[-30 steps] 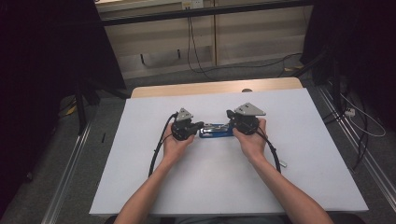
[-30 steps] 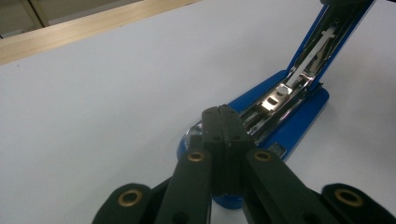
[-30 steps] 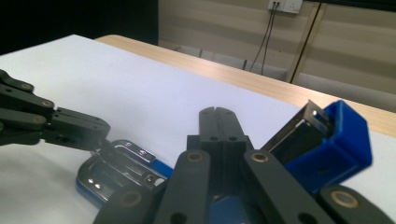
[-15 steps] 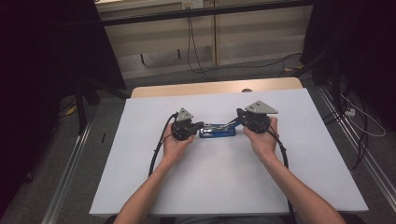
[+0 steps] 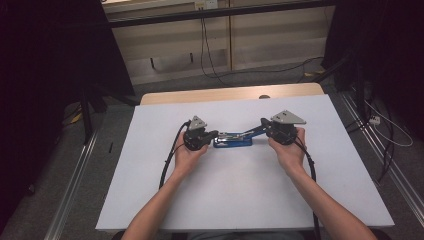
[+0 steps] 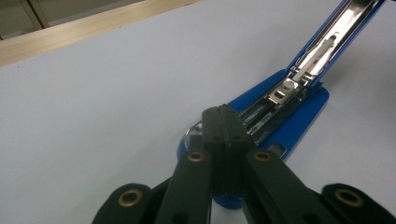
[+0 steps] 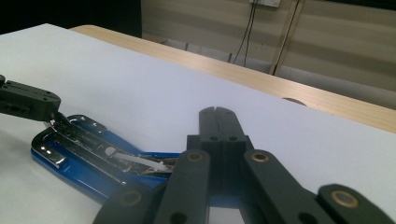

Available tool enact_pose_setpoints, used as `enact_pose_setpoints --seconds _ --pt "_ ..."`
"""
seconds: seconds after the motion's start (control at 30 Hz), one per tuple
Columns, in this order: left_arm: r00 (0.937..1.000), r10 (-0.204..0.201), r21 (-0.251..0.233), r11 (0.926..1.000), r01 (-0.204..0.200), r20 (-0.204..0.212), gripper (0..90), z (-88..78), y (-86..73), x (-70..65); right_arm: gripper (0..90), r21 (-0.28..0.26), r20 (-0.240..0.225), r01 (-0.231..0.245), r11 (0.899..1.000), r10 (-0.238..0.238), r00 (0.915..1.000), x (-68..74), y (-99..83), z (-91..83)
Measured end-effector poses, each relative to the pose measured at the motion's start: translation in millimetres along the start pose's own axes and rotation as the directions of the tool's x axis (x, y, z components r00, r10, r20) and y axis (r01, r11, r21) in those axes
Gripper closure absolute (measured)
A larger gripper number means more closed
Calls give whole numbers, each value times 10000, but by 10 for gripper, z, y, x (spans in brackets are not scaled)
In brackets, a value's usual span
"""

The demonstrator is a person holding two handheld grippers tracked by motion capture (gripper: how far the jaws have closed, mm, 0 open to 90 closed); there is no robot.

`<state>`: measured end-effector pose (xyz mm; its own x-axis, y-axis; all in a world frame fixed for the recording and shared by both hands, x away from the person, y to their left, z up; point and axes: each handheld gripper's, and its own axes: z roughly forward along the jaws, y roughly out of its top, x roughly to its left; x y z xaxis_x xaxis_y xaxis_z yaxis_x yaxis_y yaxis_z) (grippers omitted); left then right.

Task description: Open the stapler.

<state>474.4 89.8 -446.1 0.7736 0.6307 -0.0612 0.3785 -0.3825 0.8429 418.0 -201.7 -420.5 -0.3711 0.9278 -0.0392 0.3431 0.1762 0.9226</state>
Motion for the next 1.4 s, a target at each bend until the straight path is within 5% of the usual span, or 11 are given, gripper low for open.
enact_pose_setpoints --seconds 1.4 --pt "10000 22 -12 10000 -22 -26 900 0 2 -2 900 1160 453 -2 9932 -51 9990 -193 -192 -26"
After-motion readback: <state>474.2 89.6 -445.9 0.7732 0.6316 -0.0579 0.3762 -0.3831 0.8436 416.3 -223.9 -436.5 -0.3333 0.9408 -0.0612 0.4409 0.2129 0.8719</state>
